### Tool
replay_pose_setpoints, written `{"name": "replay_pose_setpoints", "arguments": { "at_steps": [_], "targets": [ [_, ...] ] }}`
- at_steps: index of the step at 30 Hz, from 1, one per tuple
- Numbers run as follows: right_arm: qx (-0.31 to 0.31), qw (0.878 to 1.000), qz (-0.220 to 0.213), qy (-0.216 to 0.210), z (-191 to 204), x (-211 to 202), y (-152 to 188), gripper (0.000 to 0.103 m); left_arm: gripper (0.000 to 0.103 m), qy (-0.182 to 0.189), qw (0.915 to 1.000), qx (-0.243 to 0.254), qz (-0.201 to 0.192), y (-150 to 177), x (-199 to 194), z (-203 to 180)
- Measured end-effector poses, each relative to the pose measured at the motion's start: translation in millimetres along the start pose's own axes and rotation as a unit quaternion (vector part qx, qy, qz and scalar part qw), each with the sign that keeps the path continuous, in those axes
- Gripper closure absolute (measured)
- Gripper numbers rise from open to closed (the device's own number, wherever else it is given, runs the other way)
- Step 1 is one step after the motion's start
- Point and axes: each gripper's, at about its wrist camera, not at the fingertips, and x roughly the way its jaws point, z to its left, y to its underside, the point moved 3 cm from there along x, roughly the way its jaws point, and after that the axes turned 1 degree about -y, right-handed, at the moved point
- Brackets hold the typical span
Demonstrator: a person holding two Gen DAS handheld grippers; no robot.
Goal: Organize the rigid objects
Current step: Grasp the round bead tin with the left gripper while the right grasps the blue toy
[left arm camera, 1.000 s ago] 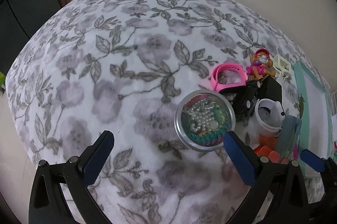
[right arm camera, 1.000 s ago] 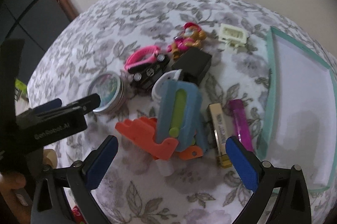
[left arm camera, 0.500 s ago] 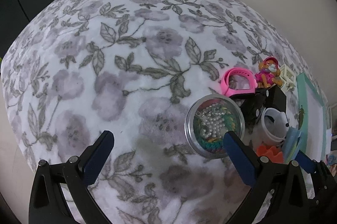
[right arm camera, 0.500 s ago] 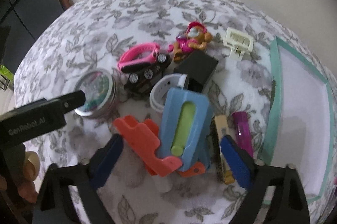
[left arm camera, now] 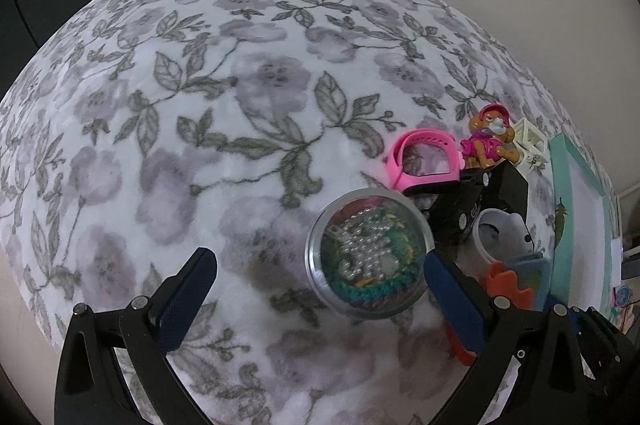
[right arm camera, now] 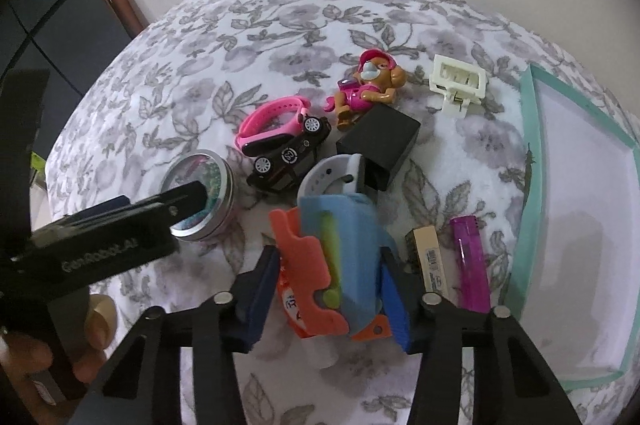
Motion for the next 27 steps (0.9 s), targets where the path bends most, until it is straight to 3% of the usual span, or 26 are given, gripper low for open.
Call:
{"name": "replay_pose_setpoints", "arguments": {
  "at_steps": [14,16,17,20,27],
  "targets": [
    [-0.031,0.999,0.017,0.004,12.2,12.9,-2.3,0.068,0.001,-0.011,0.9990,0.041,0.009,-2.9,19.8,-24.1],
    [-0.031,0.999,0.016,0.000,11.1,12.1,-1.9,0.069,0.015,-0.012,0.9988,0.045,0.011,-2.0,21.5,-25.5],
    [-0.029,0.999,0.015,-0.002,10.5,11.8,-1.8,0.074,0.021,-0.010,0.9988,0.046,0.015,-1.4,22.7,-25.6],
    [-0.024,1.000,0.015,-0.007,9.4,11.6,-0.8,0.078,0.029,-0.008,0.9987,0.048,0.012,-1.1,22.4,-27.6],
    [-0.008,1.000,0.015,-0.022,6.4,10.5,2.0,0.079,0.030,-0.003,0.9993,0.035,0.012,1.0,15.8,-19.9]
  ]
}}
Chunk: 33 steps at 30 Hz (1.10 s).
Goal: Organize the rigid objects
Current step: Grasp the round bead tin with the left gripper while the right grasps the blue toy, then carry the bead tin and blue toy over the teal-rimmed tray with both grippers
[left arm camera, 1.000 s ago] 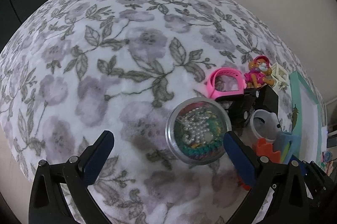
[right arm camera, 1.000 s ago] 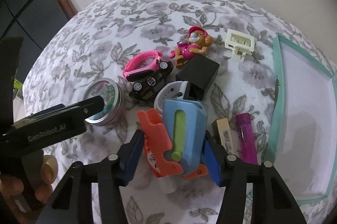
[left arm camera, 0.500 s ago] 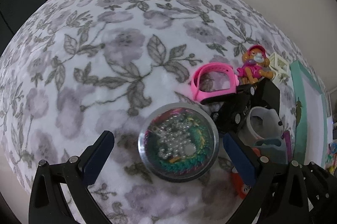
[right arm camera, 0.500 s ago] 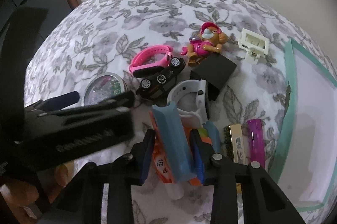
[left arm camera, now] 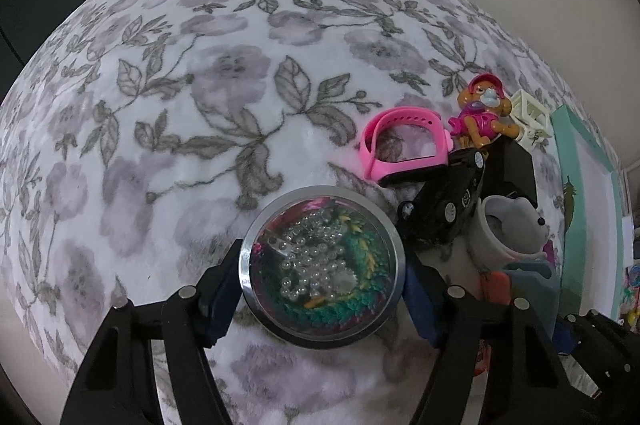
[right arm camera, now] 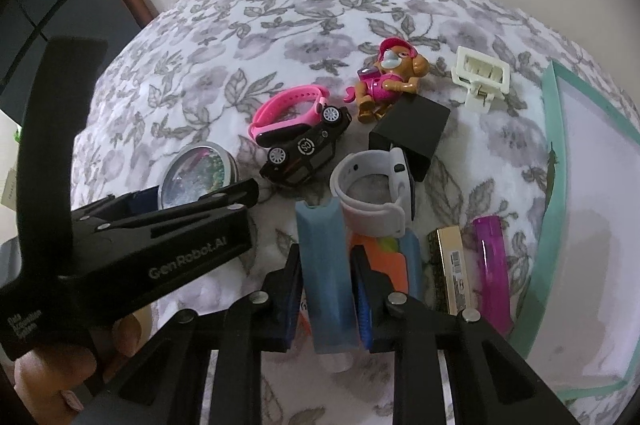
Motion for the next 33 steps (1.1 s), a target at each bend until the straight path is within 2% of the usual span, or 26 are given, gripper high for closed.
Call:
{"name": "replay_pose_setpoints", "arguments": {
  "at_steps": [15,17,21,26,30,33],
  "targets": [
    [0.058,0.997,-0.030,-0.039,-20.4,-21.7,-2.0,0.080,0.030,-0.012,0.9995,-0.027,-0.013,-12.1,-50.9,1.6],
    [0.066,0.996,-0.046,-0.042,-24.6,-31.8,-5.7,0.080,0.030,-0.010,0.9993,-0.033,-0.015,-20.3,-56.6,-7.6],
    [0.073,0.993,-0.092,-0.020,-36.5,-61.4,-17.6,0.080,0.030,0.000,0.9987,-0.030,-0.041,-37.0,-85.5,-31.6],
    [0.114,0.981,-0.156,0.010,-65.6,-109.5,-33.6,0.080,0.030,0.043,0.9960,-0.038,-0.068,-61.2,-116.5,-75.1],
    [0.165,0.970,-0.178,0.014,-98.0,-124.9,-40.3,0.080,0.030,0.060,0.9948,-0.035,-0.074,-73.1,-125.1,-109.2],
    [0.195,0.962,-0.185,0.041,-126.4,-132.4,-40.7,0.080,0.030,0.061,0.9941,-0.024,-0.087,-77.8,-128.3,-137.9]
  ]
}}
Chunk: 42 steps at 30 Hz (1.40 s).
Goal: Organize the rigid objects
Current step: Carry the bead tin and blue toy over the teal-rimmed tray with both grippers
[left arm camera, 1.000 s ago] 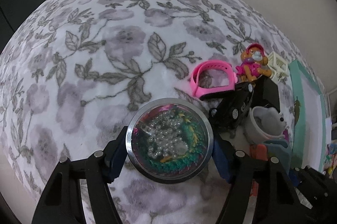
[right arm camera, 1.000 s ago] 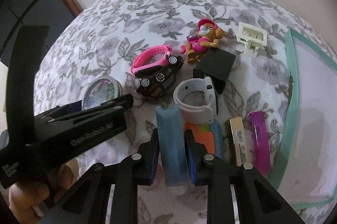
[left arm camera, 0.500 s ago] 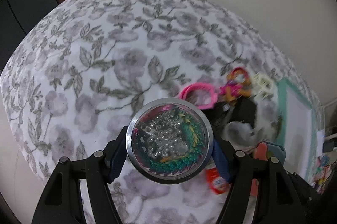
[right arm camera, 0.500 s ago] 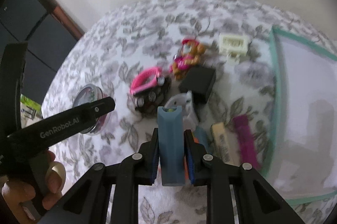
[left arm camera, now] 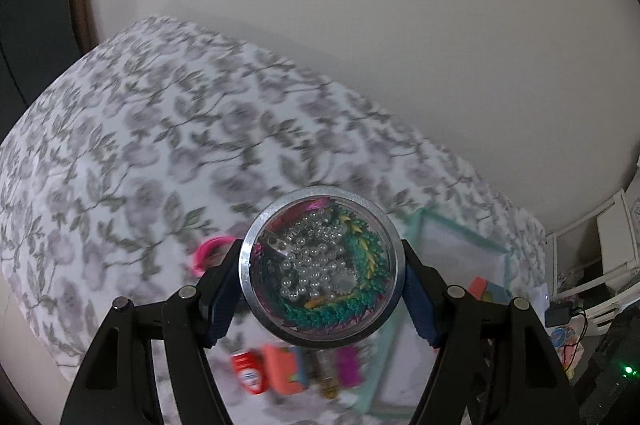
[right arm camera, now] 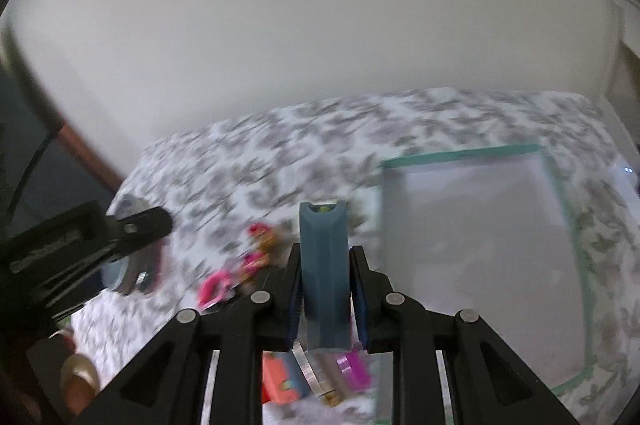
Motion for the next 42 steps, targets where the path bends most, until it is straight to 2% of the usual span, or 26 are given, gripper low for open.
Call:
{"name": "replay_pose_setpoints", "arguments": {
  "at_steps": [6,13,17,21,28,36,42],
  "targets": [
    [0.032,0.998,-0.021,0.044,-54.0,-4.7,-19.0,0.080,0.030,0.002,0.9986,0.054,-0.002,7.9,20.9,-55.9],
    [0.073,0.993,-0.036,0.081,-114.9,-9.6,-32.7,0.080,0.030,0.015,0.9974,0.068,0.018,18.1,49.6,-87.9],
    [0.058,0.991,-0.044,0.115,-130.9,-9.4,-36.9,0.080,0.030,0.022,0.9953,0.091,0.022,28.3,61.1,-109.8],
    [0.060,0.989,-0.046,0.125,-144.5,-8.5,-39.8,0.080,0.030,0.029,0.9938,0.103,0.029,35.8,72.2,-125.4],
    [0.065,0.987,-0.054,0.134,-161.2,-10.5,-46.3,0.080,0.030,0.042,0.9892,0.139,0.018,45.6,82.9,-151.4],
    [0.075,0.986,0.006,0.148,-181.6,29.8,-27.7,0.080,0.030,0.014,0.9817,0.183,0.053,76.3,125.4,-157.4],
    [0.064,0.984,0.032,0.161,-185.5,45.6,-17.1,0.080,0.030,0.008,0.9773,0.199,0.073,89.9,144.8,-154.7]
  ]
}}
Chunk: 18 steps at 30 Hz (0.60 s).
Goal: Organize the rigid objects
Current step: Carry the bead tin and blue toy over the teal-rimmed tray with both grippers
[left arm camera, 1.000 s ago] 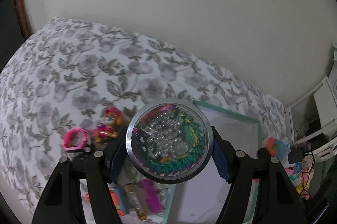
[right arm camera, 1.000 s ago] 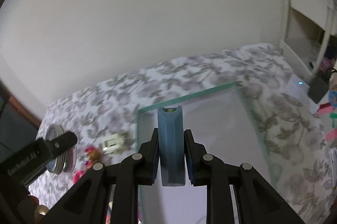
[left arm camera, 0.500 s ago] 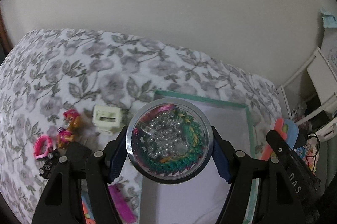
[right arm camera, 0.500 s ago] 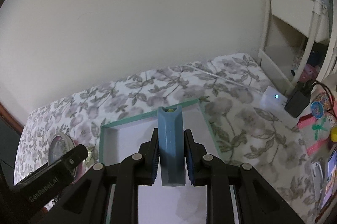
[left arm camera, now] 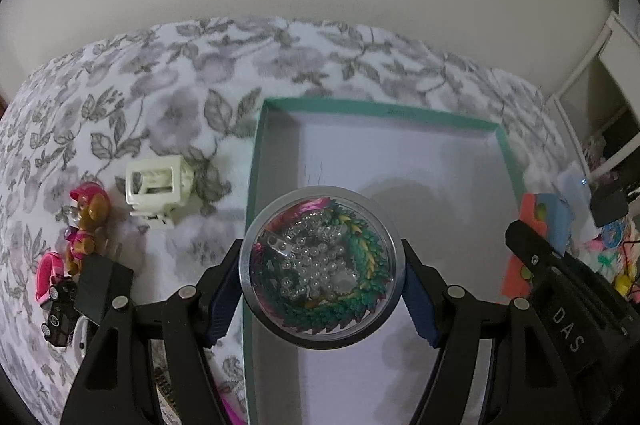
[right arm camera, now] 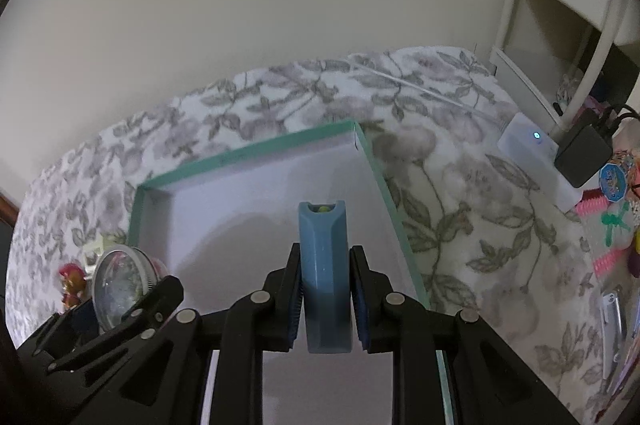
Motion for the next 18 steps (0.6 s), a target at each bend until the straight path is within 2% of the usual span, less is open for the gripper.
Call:
{"name": "replay_pose_setpoints", "arguments": {
  "at_steps": [18],
  "targets": [
    [-0.006,0.999,0.053,0.007,0.3,33.8,21.7,0.080,0.030,0.000,0.9998,0.020,0.005,9.8,17.6,-3.0]
  ]
}}
